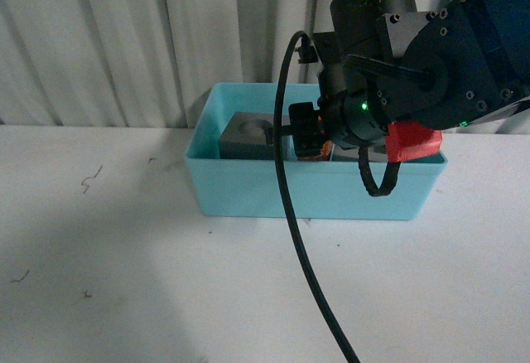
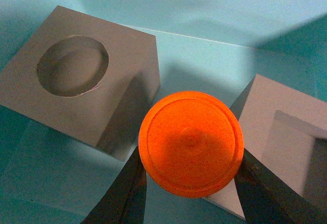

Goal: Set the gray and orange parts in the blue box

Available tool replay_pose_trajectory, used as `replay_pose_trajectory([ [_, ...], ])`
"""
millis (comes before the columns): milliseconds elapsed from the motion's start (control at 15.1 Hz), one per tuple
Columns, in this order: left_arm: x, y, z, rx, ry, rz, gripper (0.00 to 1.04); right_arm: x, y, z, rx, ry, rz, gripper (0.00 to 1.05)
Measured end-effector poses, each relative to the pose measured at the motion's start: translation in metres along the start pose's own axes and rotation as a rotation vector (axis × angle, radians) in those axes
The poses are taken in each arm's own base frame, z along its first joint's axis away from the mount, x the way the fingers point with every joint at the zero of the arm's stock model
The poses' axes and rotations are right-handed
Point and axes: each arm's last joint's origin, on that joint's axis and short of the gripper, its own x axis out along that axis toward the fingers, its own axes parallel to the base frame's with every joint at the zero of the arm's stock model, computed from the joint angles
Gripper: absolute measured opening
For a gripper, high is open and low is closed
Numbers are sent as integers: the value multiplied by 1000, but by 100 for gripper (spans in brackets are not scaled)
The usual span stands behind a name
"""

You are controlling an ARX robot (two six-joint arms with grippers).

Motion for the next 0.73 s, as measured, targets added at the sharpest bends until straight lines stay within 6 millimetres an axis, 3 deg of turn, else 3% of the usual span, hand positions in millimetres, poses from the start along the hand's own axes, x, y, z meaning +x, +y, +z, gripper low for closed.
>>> replay_pose_trajectory([
  [265,0,0,0,0,0,0,98,0,3,0,2,-4,-1,43],
  [332,0,0,0,0,0,0,98,0,3,0,6,-1,5,48],
  [663,0,0,0,0,0,0,98,-4,3,8,26,-55,17,100],
  [729,0,0,0,0,0,0,98,-15,2,16,34,-101,29,98],
])
